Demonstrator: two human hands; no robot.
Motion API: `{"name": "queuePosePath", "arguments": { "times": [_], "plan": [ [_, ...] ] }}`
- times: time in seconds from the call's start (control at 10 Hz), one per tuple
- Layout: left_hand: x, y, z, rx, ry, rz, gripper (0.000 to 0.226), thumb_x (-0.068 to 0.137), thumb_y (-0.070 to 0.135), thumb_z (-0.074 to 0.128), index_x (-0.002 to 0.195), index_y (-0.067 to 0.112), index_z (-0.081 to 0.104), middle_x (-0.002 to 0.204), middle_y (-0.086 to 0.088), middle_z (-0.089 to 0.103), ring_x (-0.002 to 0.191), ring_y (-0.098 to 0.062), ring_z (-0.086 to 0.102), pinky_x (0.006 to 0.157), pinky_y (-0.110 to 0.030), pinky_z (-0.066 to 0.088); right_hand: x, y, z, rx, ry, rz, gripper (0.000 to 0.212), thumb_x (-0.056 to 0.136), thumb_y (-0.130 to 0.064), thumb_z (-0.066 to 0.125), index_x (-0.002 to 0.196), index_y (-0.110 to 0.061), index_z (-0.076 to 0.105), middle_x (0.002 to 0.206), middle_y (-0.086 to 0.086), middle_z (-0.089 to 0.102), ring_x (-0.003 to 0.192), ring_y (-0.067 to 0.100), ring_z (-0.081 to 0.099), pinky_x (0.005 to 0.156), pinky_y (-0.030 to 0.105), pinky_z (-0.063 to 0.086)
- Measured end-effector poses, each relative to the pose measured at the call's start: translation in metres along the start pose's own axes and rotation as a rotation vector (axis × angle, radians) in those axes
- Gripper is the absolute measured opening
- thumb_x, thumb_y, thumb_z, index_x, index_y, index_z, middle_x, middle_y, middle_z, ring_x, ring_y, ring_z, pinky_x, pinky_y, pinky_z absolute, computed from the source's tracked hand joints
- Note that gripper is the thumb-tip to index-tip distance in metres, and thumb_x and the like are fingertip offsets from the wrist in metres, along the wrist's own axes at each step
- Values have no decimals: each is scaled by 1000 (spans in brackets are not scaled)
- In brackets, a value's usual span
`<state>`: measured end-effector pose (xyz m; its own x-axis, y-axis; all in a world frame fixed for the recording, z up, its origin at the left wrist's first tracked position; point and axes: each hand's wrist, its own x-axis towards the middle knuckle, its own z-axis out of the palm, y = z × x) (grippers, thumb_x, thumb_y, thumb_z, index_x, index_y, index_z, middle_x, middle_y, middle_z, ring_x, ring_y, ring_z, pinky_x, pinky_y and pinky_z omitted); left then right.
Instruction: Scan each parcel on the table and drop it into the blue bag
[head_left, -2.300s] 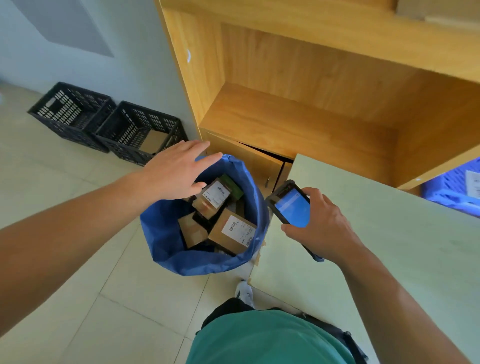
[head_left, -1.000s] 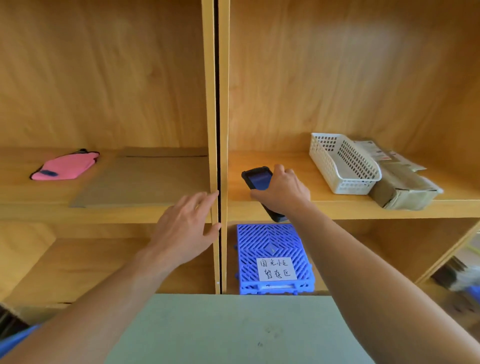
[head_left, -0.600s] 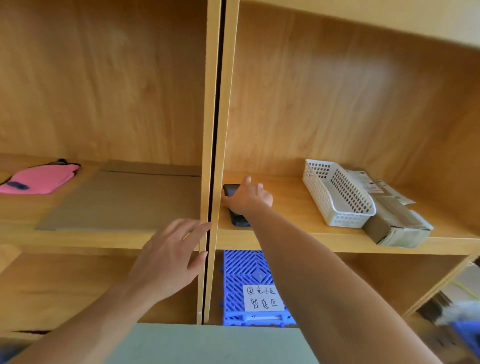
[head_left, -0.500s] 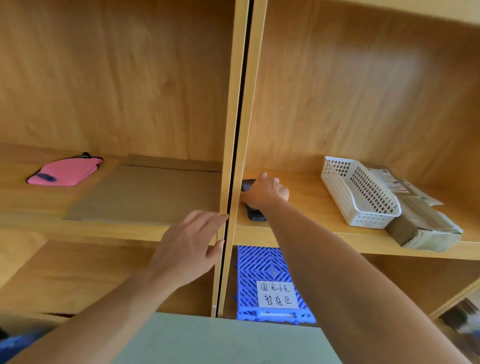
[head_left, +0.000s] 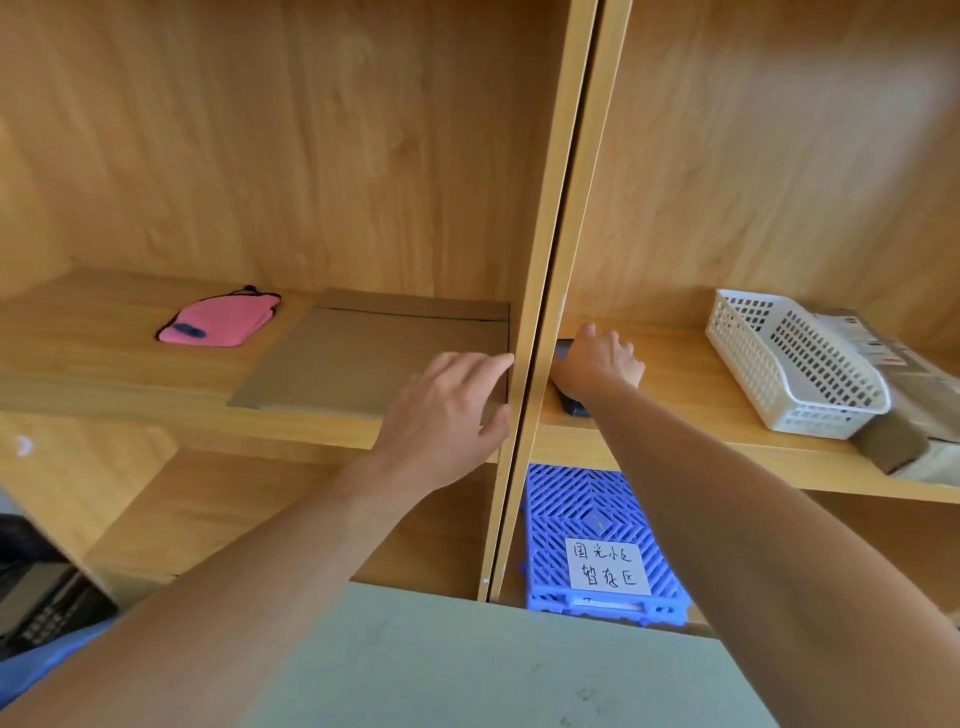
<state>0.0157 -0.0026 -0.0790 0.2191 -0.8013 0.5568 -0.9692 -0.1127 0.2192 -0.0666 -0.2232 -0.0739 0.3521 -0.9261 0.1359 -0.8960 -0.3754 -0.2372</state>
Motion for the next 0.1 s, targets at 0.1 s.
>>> {"name": "queuePosePath", "arguments": {
  "times": [0.1],
  "plan": [
    [3, -1, -11, -37, 26, -19, 53, 98, 37, 59, 147, 20, 50, 139, 0, 62, 132, -20, 53, 100, -44, 54, -15, -1, -10, 222, 259, -138, 54, 95, -42, 53, 145, -25, 43, 141, 9, 53, 133, 32, 44, 111, 55, 33]
  ]
}}
